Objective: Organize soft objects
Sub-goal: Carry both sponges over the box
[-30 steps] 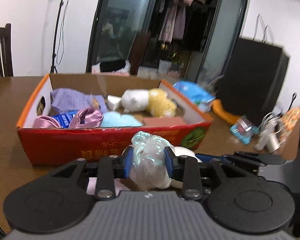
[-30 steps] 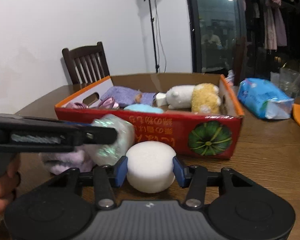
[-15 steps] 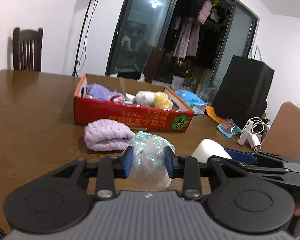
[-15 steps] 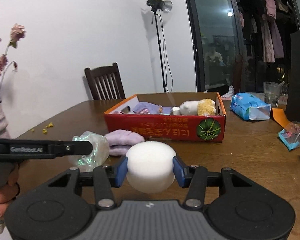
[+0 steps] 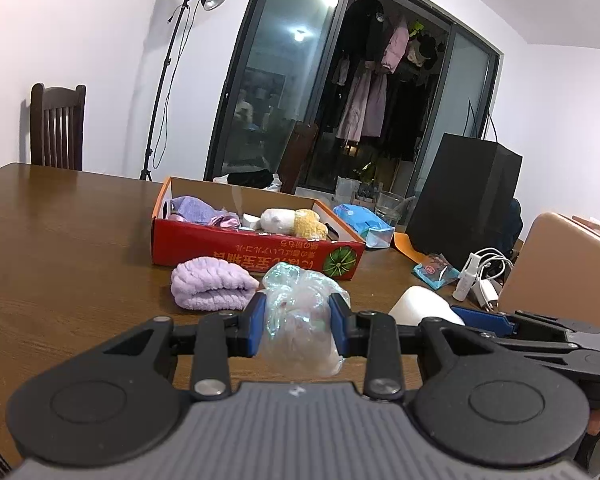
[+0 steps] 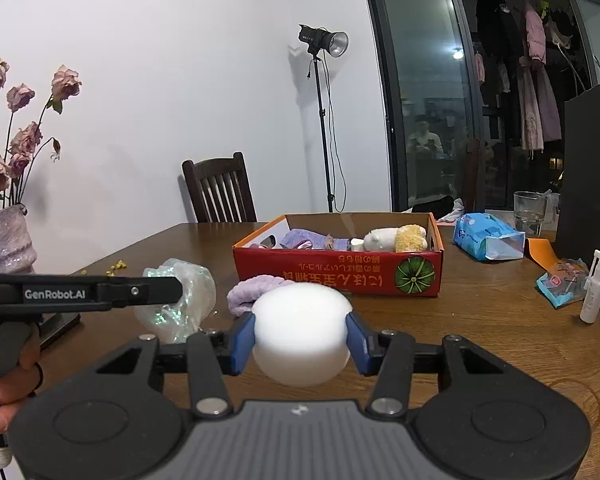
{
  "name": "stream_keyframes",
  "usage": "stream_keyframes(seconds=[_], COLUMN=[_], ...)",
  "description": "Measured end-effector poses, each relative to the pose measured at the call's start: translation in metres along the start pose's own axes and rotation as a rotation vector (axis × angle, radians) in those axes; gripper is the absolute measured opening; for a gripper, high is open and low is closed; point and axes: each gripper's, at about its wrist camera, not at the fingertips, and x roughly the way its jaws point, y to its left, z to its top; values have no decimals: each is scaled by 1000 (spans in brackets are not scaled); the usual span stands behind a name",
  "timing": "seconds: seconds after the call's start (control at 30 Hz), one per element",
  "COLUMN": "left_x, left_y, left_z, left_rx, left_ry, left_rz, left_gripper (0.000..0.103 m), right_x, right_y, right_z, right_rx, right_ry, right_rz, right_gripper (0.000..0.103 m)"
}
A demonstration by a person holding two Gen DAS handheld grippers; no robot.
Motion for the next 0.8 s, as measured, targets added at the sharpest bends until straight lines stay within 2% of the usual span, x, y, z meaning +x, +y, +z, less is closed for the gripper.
stream_keyframes(seconds=[0.17,0.3,0.47,0.63,0.7,0.8], left_x=[25,77,171,289,330,378], left_y=[4,12,25,39,45,50], left_z=[15,47,107,141,147,146], left_rx=[7,31,50,29,23,65], left_ry=[-7,19,83,244,317,400], left_rz=[-13,-37,-74,-41,-27,34], left_gripper=[34,34,34,34,34,34], right_x=[22,59,133,233,272,320], right_y=[-9,-24,-56,-89,-97,-106], right_z=[7,30,76,110,119,124], right_rx=[17,-6,-30,-52,-82,-97], right_ry=[18,27,64,182,222,296], right_rz=[12,14,18,-14,-30,-26], right_gripper=[48,48,48,48,48,48])
